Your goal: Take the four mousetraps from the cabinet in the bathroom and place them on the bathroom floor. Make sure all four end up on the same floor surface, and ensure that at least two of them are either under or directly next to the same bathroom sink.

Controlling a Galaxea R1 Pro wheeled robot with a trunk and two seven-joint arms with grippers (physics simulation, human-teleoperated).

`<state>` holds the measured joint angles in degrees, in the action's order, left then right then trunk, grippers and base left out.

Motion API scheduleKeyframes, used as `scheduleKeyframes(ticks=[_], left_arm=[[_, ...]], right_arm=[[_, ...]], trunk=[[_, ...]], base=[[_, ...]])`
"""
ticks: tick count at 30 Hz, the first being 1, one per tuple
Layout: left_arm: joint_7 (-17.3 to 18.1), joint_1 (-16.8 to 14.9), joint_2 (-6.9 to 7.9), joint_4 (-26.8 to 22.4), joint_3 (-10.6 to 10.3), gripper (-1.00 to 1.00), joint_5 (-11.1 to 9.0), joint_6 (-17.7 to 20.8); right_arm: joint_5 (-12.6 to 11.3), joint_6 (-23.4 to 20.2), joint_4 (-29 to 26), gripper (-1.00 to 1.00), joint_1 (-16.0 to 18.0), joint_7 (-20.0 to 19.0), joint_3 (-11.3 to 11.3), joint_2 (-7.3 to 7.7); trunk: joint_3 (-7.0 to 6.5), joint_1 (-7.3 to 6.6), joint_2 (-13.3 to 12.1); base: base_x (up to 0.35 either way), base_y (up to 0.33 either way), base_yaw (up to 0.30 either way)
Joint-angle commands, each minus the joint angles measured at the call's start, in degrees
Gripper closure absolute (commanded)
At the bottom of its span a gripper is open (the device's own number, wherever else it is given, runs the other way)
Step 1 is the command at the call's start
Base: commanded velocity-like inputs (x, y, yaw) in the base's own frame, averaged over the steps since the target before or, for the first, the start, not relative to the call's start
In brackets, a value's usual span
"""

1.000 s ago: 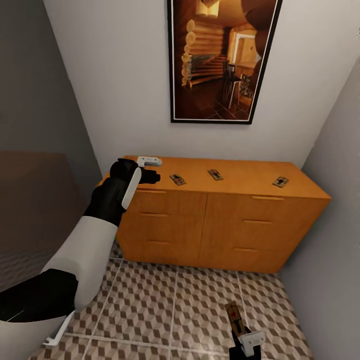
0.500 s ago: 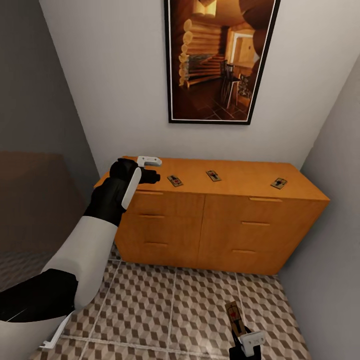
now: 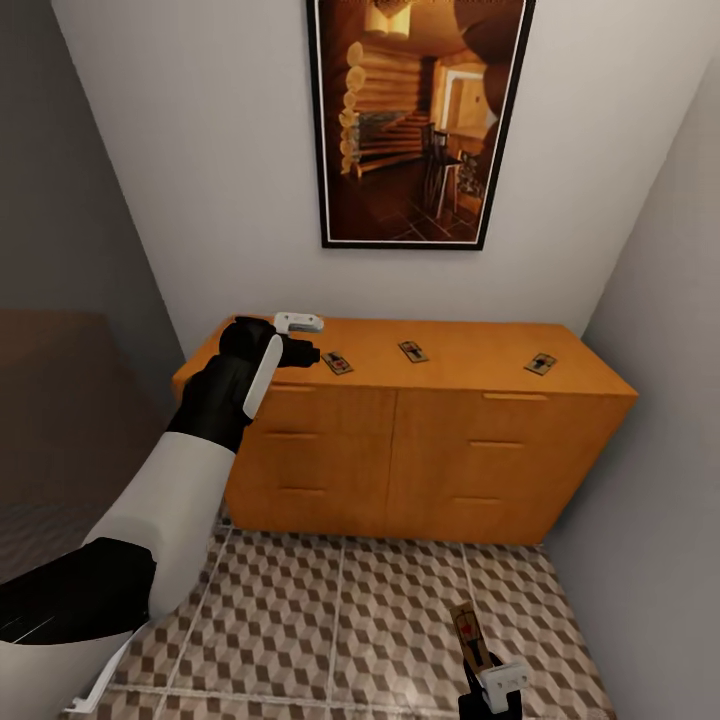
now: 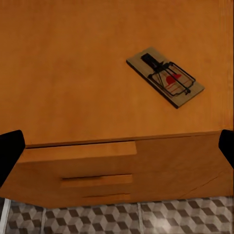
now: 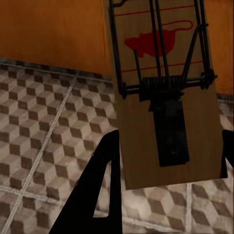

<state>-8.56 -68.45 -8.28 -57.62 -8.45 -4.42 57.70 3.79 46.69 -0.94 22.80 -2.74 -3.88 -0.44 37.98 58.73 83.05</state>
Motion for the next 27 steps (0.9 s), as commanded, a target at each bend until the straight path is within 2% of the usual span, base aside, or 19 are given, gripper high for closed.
scheduleKeyframes(ticks=[1, 15, 27], left_arm=[[-0.5, 0.0, 0.02, -0.1, -0.1, -1.00, -0.5, 0.2], [-0.5, 0.0, 0.02, 0.0, -0.1, -1.00, -0.5, 0.2], [-0.5, 0.0, 0.02, 0.0, -0.1, -1.00, -0.5, 0.2]], right_arm=[[-0.2, 0.2, 0.1, 1.00, 0.0, 0.0, -0.3, 0.00], [-0.3, 0.2, 0.1, 1.00, 0.0, 0.0, -0.3, 0.00], [-0.3, 0.2, 0.1, 1.00, 0.0, 0.0, -0.3, 0.00]], trunk=[[0.00, 0.00, 0.0], [-0.78, 0.00, 0.0], [-1.43, 0.00, 0.0]], base=[[0.000, 0.000, -0.238], [0.000, 0.000, -0.233], [0.000, 0.000, -0.182]])
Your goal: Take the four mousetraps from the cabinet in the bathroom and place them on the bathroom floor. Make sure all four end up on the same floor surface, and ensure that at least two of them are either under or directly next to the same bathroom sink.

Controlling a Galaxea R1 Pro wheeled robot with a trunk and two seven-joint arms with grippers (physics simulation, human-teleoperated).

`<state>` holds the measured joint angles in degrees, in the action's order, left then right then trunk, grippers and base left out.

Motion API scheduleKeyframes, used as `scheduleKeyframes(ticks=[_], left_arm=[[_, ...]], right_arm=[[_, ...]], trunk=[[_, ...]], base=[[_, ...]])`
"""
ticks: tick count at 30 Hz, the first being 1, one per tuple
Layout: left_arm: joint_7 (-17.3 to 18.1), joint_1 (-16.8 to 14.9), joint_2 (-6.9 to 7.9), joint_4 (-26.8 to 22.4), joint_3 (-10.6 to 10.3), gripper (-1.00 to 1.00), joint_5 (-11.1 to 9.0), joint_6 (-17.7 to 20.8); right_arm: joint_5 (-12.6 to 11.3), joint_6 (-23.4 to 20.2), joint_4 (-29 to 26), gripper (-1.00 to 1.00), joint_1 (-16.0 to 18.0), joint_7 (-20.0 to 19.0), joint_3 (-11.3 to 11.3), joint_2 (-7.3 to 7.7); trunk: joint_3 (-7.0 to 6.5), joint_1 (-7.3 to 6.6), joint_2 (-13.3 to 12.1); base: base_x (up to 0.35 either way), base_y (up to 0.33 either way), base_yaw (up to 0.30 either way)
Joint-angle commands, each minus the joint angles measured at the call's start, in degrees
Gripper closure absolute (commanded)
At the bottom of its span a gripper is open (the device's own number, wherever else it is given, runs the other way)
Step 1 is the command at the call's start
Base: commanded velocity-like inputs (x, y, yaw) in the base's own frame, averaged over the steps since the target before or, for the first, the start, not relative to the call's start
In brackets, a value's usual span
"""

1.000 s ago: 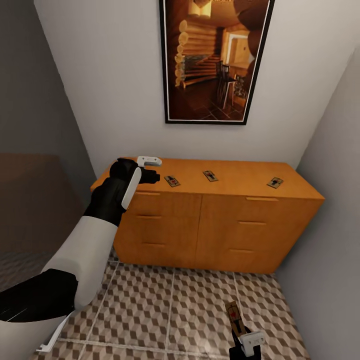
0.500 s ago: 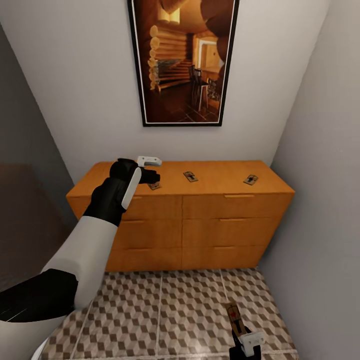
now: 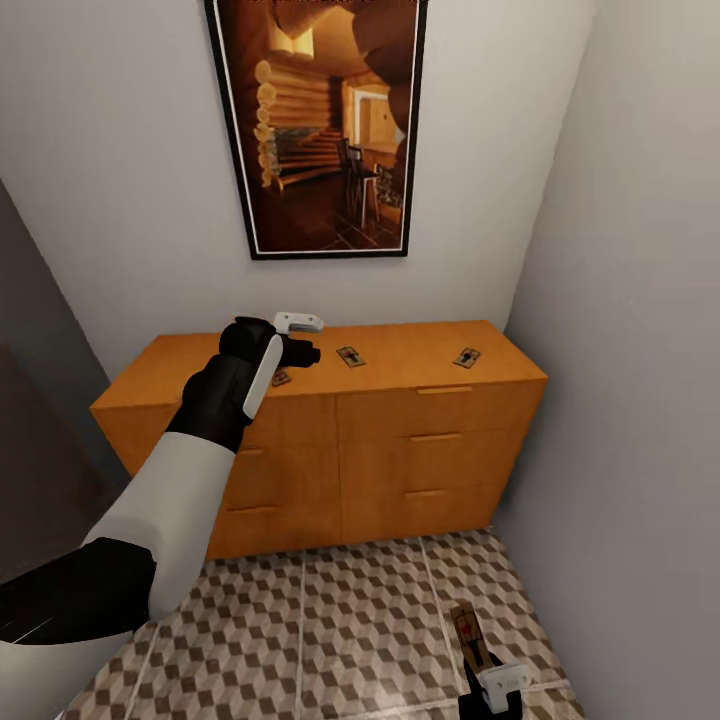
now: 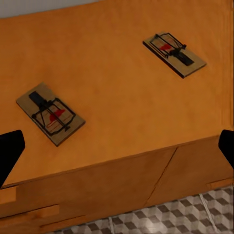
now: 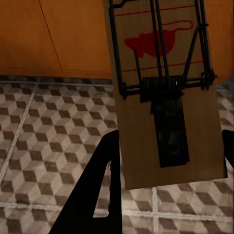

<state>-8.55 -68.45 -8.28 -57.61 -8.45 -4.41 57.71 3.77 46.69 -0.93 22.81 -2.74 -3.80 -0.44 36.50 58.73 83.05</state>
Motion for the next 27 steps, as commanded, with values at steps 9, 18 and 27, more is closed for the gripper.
scheduleKeyframes(ticks=[9, 18, 27], left_arm=[[-0.5, 0.0, 0.02, 0.0, -0.1, -1.00, -0.5, 0.2], [-0.4, 0.0, 0.02, 0.0, -0.1, -1.00, -0.5, 0.2], [-0.4, 0.0, 0.02, 0.0, -0.1, -1.00, -0.5, 0.2]], right_arm=[[-0.2, 0.2, 0.1, 1.00, 0.0, 0.0, -0.4, 0.00], [-0.2, 0.2, 0.1, 1.00, 0.0, 0.0, -0.4, 0.01], [-0.2, 0.2, 0.1, 1.00, 0.0, 0.0, -0.3, 0.04]], trunk=[[-0.42, 0.00, 0.0], [-0.89, 0.00, 0.0], [-1.37, 0.00, 0.0]], base=[[0.000, 0.001, -0.174], [0.000, 0.094, -0.171], [0.000, 0.140, -0.168]])
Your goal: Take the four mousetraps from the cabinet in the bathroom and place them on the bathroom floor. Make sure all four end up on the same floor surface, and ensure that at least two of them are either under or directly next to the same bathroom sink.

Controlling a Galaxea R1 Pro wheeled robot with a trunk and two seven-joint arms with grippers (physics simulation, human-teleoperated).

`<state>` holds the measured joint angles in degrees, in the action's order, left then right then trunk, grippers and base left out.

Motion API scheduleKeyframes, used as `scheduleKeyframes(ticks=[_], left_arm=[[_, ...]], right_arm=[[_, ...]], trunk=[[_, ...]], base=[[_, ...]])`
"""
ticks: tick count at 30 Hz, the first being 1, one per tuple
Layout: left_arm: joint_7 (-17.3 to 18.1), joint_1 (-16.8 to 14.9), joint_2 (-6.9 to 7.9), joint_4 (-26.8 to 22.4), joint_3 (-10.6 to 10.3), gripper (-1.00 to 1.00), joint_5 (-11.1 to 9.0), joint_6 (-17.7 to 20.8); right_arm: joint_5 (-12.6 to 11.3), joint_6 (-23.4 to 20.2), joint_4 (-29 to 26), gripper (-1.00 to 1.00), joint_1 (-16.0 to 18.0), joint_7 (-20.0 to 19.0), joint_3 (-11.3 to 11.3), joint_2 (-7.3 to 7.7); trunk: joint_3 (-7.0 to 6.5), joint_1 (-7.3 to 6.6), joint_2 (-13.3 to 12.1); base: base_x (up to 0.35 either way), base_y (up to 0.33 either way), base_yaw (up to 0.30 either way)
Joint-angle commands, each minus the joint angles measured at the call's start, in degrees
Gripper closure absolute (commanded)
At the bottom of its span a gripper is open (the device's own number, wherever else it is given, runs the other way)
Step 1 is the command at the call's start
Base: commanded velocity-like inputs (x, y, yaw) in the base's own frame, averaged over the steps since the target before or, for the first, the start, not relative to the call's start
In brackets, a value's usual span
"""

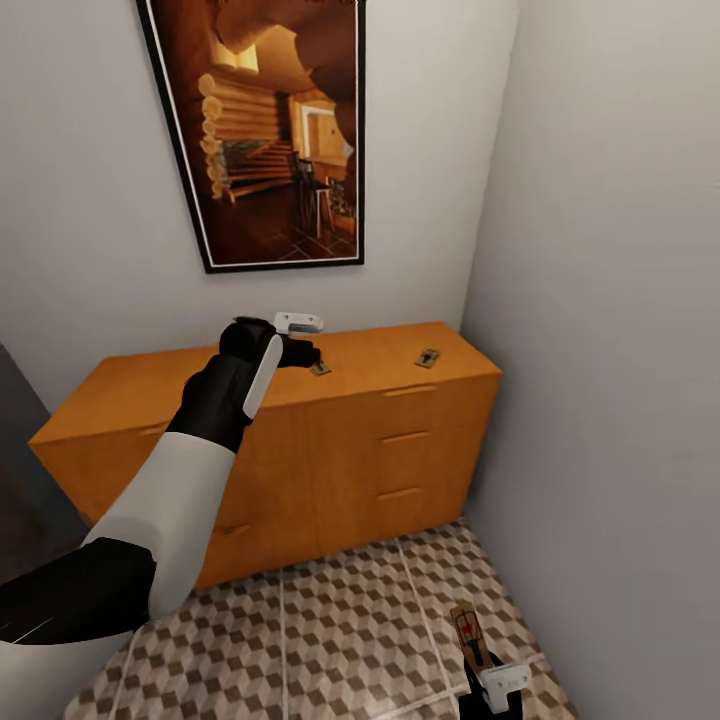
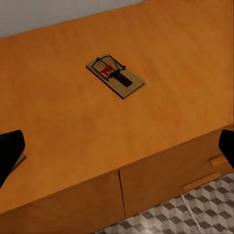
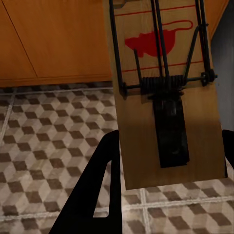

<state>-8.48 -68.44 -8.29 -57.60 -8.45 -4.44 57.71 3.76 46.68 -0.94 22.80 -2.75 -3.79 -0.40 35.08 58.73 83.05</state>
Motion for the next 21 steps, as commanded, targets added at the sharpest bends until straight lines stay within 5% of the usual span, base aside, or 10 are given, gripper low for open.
scheduleKeyframes(ticks=[1, 21], left_arm=[[-0.5, 0.0, 0.03, -0.1, -0.1, -1.00, -0.5, 0.2], [-0.5, 0.0, 0.03, 0.0, -0.1, -1.00, -0.5, 0.2]], right_arm=[[-0.2, 0.2, 0.1, 1.00, 0.0, 0.0, -0.3, -0.02], [-0.2, 0.2, 0.1, 1.00, 0.0, 0.0, -0.4, -0.03]], trunk=[[0.00, 0.00, 0.0], [-1.02, 0.00, 0.0]], base=[[0.000, 0.127, -0.168], [0.000, 0.014, -0.162]])
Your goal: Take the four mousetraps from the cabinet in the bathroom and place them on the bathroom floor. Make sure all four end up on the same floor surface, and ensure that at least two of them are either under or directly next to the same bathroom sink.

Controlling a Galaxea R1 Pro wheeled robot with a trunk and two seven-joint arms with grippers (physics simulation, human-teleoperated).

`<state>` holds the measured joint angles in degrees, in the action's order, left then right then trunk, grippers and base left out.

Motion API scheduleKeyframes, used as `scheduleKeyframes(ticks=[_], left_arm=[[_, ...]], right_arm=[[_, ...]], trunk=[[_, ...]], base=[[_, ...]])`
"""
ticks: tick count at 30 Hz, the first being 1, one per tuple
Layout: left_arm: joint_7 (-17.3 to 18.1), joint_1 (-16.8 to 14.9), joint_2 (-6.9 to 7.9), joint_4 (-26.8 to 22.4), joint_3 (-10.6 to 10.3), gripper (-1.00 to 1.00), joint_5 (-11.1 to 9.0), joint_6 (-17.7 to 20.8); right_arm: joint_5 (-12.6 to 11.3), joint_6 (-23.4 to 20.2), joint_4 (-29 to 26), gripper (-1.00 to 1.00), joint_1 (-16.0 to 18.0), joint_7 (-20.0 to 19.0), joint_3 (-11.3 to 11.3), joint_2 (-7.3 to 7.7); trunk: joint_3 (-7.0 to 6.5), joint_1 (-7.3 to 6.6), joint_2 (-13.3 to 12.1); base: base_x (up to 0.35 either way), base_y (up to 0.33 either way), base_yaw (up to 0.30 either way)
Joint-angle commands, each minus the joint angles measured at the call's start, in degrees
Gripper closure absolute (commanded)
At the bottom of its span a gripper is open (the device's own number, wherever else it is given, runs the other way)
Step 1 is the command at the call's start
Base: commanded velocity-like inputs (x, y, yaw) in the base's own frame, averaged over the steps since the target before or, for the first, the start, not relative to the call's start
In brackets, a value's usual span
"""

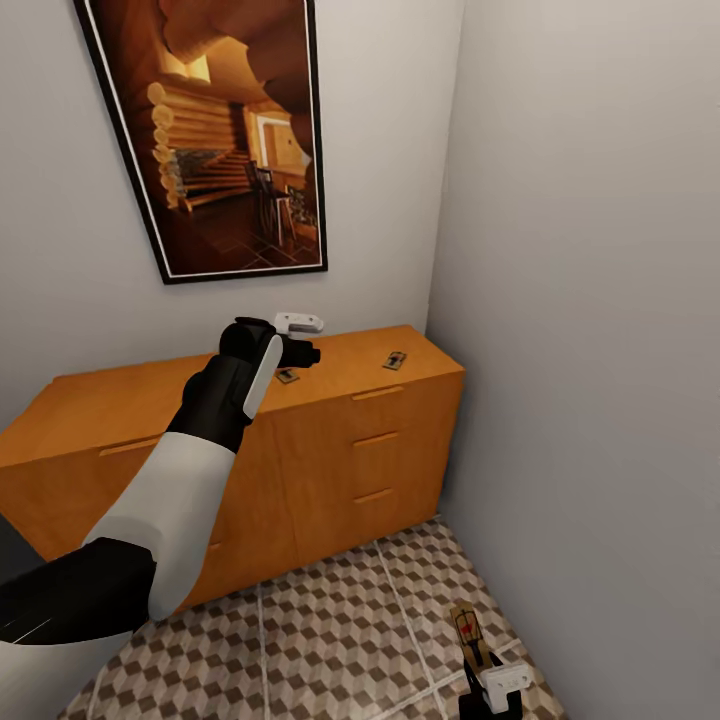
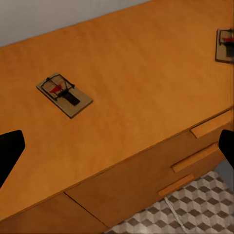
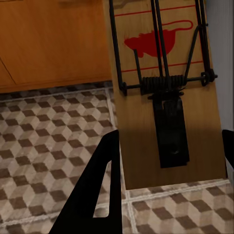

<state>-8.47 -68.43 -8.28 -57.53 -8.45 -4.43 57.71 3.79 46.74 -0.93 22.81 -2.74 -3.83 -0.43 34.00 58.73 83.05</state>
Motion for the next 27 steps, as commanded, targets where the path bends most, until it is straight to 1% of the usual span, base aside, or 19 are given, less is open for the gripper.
scheduleKeyframes(ticks=[1, 13, 15, 27], left_arm=[[-0.5, 0.0, 0.01, -0.1, -0.1, -1.00, -0.5, 0.2], [-0.5, 0.0, 0.10, -0.1, -0.1, -1.00, -0.5, 0.2], [-0.5, 0.0, 0.10, -0.1, -0.1, -1.00, -0.5, 0.2], [-0.5, 0.0, 0.10, -0.1, -0.1, -1.00, -0.5, 0.2]], right_arm=[[-0.3, 0.2, 0.0, 1.00, 0.0, 0.0, -0.4, 0.00], [-0.3, 0.1, 0.0, 1.00, 0.0, 0.0, -0.4, 0.00], [-0.2, 0.1, 0.0, 1.00, 0.0, 0.0, -0.4, 0.03], [-0.3, 0.1, 0.0, 1.00, 0.0, 0.0, -0.3, 0.02]], trunk=[[0.03, 0.00, 0.0], [0.00, 0.00, 0.0], [-0.01, 0.00, 0.0], [-0.53, 0.00, 0.0]], base=[[0.000, 0.000, -0.064], [0.000, 0.000, -0.009], [-0.026, 0.120, -0.089], [-0.032, 0.203, -0.205]])
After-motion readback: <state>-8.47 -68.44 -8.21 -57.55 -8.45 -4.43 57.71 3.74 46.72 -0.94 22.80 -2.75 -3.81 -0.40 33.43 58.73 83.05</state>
